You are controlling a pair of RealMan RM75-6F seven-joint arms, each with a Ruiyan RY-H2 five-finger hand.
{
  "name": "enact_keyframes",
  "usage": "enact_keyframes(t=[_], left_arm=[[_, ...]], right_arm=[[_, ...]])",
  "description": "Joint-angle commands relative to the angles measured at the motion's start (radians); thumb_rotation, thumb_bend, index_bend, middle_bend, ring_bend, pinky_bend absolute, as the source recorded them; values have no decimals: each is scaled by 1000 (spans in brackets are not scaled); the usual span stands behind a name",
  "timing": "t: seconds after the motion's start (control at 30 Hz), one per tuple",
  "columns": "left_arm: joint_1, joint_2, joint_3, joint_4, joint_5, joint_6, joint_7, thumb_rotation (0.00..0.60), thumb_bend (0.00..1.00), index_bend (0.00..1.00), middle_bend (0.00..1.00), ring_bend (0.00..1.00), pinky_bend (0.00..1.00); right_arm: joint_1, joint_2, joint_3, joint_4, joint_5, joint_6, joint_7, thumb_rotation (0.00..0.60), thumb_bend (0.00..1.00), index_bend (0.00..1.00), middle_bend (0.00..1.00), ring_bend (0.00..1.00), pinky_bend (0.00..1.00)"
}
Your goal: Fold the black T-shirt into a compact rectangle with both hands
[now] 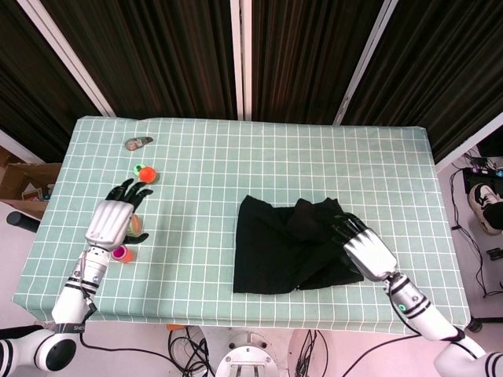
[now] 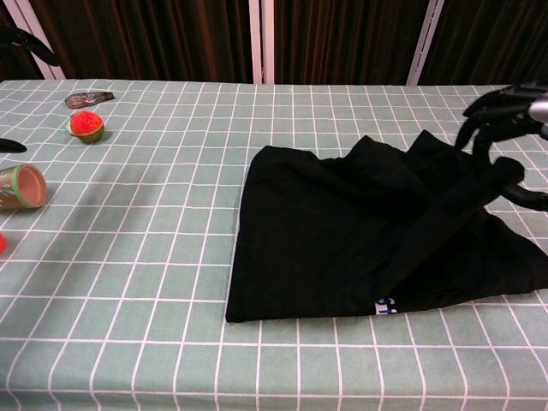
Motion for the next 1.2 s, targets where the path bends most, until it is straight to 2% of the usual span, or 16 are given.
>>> enact_keyframes(t=[0.03, 0.1, 0.13, 0.2, 0.27, 0.33, 0.5, 0.6, 0.7, 0.77, 0.87, 0.93, 1.03, 1.2], left_arm=[[4, -6, -2, 9, -4, -13, -2, 600, 102, 186, 106, 51, 168], [8, -9, -5, 14, -5, -16, -5, 600, 101, 186, 105, 51, 167], [10, -10, -7, 17, -7, -18, -8, 600, 101, 185, 105, 51, 168], [13, -10, -11, 21, -6, -20, -12, 600, 100, 185, 104, 51, 168], [19, -6, -15, 23, -4, -16, -15, 600, 101, 185, 103, 51, 168], [28, 1, -17, 22, 2, -10, -21, 600, 102, 185, 102, 51, 168], [56, 27, -20, 18, 21, 12, -52, 600, 102, 185, 102, 51, 168], [72, 40, -24, 22, 33, 22, -80, 600, 102, 185, 102, 51, 167], [89, 46, -25, 27, 47, 33, -104, 600, 102, 185, 102, 51, 167], [98, 50, -22, 31, 60, 37, -115, 600, 102, 185, 102, 51, 168], [110, 51, -20, 40, 74, 41, -127, 600, 102, 185, 102, 51, 168], [119, 50, -19, 49, 79, 43, -140, 600, 101, 185, 102, 51, 168], [130, 51, -18, 63, 82, 40, -162, 600, 101, 185, 101, 51, 168], [145, 54, -19, 89, 79, 28, -193, 600, 101, 185, 97, 51, 168]], right_arm=[[-53, 27, -56, 50, -14, 22, 34, 600, 442, 635, 335, 139, 189], [-67, 32, -73, 56, 2, -1, 30, 600, 415, 607, 320, 138, 189], [-73, 39, -82, 52, 23, -31, 14, 600, 382, 558, 301, 130, 185], [-78, 56, -88, 27, 70, -91, -33, 600, 269, 378, 240, 82, 147], [-80, 78, -81, -21, 111, -125, -70, 600, 131, 154, 175, 28, 94], [-84, 103, -67, -63, 118, -105, -68, 600, 59, 67, 156, 17, 80], [-82, 175, -27, -146, 66, 1, 10, 600, 50, 73, 174, 17, 80], [-47, 202, 20, -198, 75, -6, 25, 600, 102, 108, 186, 18, 87], [14, 209, 76, -257, 137, -92, 31, 600, 163, 174, 209, 33, 113], [70, 197, 125, -286, 214, -183, -32, 600, 201, 200, 225, 35, 120], [154, 145, 187, -284, 349, -323, -108, 600, 286, 219, 242, 39, 128], [210, 96, 217, -253, 439, -406, -159, 600, 307, 227, 247, 41, 130], [275, 26, 238, -194, 552, -489, -244, 600, 317, 231, 241, 41, 133], [342, -56, 248, -108, 684, -550, -327, 600, 316, 232, 216, 41, 133]])
